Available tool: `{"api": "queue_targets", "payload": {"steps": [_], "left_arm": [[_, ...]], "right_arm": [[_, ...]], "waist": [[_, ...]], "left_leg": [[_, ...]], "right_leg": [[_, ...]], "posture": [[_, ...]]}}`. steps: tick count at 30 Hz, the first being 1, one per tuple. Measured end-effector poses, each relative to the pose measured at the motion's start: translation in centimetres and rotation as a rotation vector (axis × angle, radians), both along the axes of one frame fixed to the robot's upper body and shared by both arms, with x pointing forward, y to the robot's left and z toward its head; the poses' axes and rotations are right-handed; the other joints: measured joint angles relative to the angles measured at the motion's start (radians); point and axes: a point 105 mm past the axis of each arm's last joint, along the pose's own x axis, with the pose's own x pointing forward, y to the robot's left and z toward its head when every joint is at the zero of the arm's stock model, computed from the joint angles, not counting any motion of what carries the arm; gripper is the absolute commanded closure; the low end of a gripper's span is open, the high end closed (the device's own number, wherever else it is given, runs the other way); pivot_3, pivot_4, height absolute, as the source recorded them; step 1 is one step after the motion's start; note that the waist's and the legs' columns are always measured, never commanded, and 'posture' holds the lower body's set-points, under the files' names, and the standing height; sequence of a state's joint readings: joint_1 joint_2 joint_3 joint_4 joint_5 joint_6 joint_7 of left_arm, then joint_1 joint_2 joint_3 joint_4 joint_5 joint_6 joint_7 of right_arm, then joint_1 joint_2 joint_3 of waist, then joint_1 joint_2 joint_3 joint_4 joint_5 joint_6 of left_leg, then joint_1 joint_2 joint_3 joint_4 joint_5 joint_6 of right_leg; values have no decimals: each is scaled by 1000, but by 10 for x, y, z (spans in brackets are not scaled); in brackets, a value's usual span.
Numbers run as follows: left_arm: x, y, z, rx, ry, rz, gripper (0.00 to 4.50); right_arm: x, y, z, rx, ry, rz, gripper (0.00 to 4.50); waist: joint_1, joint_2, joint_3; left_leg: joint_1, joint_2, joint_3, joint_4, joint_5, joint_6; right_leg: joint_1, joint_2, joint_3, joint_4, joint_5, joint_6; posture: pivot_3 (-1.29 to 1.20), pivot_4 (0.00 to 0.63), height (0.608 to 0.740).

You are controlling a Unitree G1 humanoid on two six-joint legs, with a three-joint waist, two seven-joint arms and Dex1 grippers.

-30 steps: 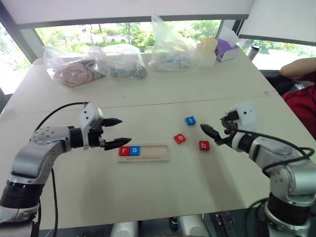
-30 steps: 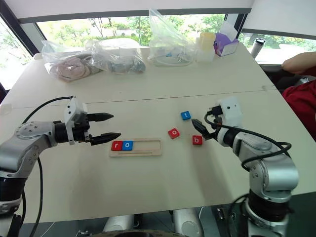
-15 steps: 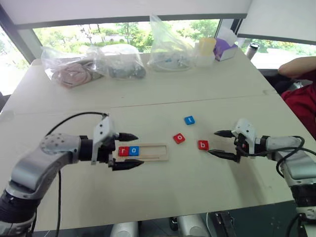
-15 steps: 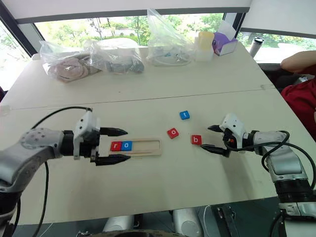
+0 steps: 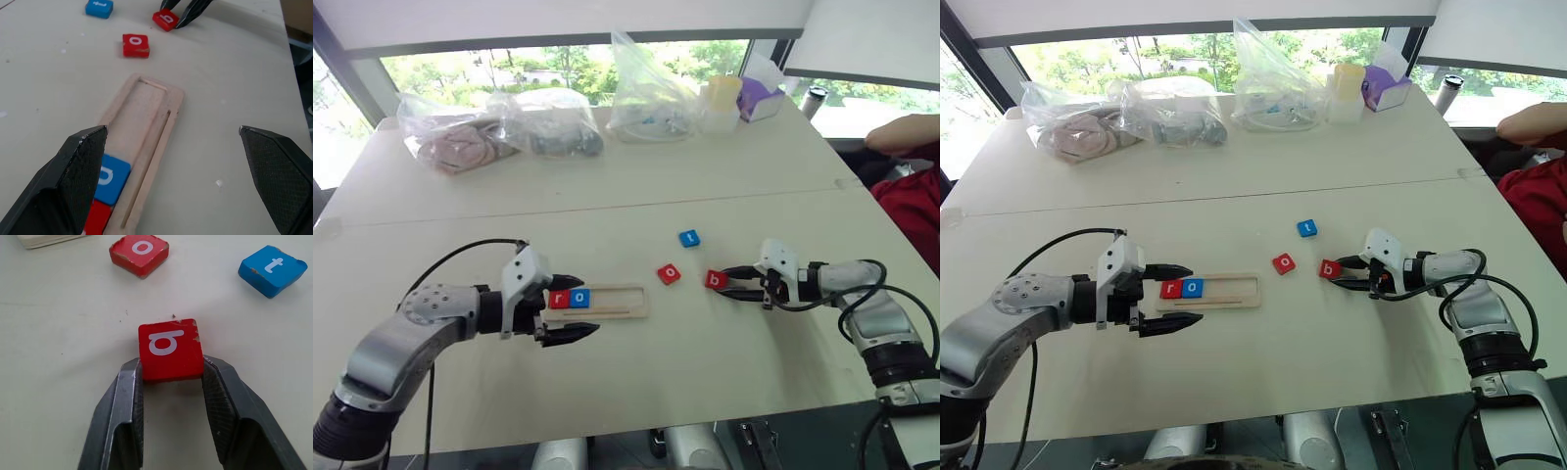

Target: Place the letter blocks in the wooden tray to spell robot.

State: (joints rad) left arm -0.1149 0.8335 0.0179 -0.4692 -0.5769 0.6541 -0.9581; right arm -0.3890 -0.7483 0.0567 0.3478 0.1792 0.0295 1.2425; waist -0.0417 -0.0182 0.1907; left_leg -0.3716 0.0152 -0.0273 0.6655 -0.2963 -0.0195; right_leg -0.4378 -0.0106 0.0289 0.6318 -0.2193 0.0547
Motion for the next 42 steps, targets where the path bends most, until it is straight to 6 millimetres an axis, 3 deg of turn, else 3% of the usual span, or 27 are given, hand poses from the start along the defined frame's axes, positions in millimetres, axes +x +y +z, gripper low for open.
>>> {"api": "queue_targets", "payload": {"steps": [3, 4, 7, 9, 18, 24, 39, 42], "left_arm": [[7, 24, 3, 60, -25, 59, 0], [8, 35, 3, 80, -17, 87, 0], [13, 71, 16, 129, -27, 184, 0], [12, 78, 21, 142, -45, 192, 0], [4, 79, 11, 123, -21, 231, 0], [0, 76, 8, 129, -21, 245, 0], [4, 74, 13, 122, -51, 260, 0], [4, 72, 10, 123, -44, 253, 0]], "right_arm": [[0, 11, 8, 3, -33, 25, 3396], [0, 27, 16, 27, -48, 46, 3396], [-8, 102, 47, 125, -108, 210, 3396], [-13, 133, 54, 144, -120, 269, 3396], [-13, 184, 22, 40, -41, 335, 3396], [-19, 194, 14, -6, -28, 391, 3396], [-17, 188, 9, -35, -13, 389, 3396], [-15, 187, 6, -36, -1, 377, 1884]], "waist": [[-3, 1, 0], [-6, 0, 0], [-19, 1, 1], [-10, 2, 1], [24, 1, 1], [24, 1, 1], [23, 1, 1], [23, 1, 1]], "left_leg": [[0, 0, 0, 0, 0, 0], [0, 1, 1, 0, 0, 0], [0, 3, -1, -1, 0, 0], [0, 3, -2, -2, 0, 0], [-3, 1, 1, -1, 0, 0], [-2, 1, 0, -1, 0, 0], [-2, 1, 0, -1, 0, 0], [-2, 1, 0, -1, 0, 0]], "right_leg": [[-1, 0, 0, 0, 0, 0], [-2, 1, 0, 1, 0, -1], [-5, 2, -1, 4, 2, -1], [-4, 2, -3, 4, 0, -2], [-4, -5, -2, 0, 2, -5], [-4, -2, -3, 1, 2, -6], [-4, -1, -3, 1, 2, -6], [-4, -1, -3, 1, 2, -6]], "posture": [[0, 150, 740], [0, 150, 740], [0, 150, 740], [0, 150, 740], [0, 150, 740], [0, 150, 740], [0, 150, 740], [0, 150, 740]]}}
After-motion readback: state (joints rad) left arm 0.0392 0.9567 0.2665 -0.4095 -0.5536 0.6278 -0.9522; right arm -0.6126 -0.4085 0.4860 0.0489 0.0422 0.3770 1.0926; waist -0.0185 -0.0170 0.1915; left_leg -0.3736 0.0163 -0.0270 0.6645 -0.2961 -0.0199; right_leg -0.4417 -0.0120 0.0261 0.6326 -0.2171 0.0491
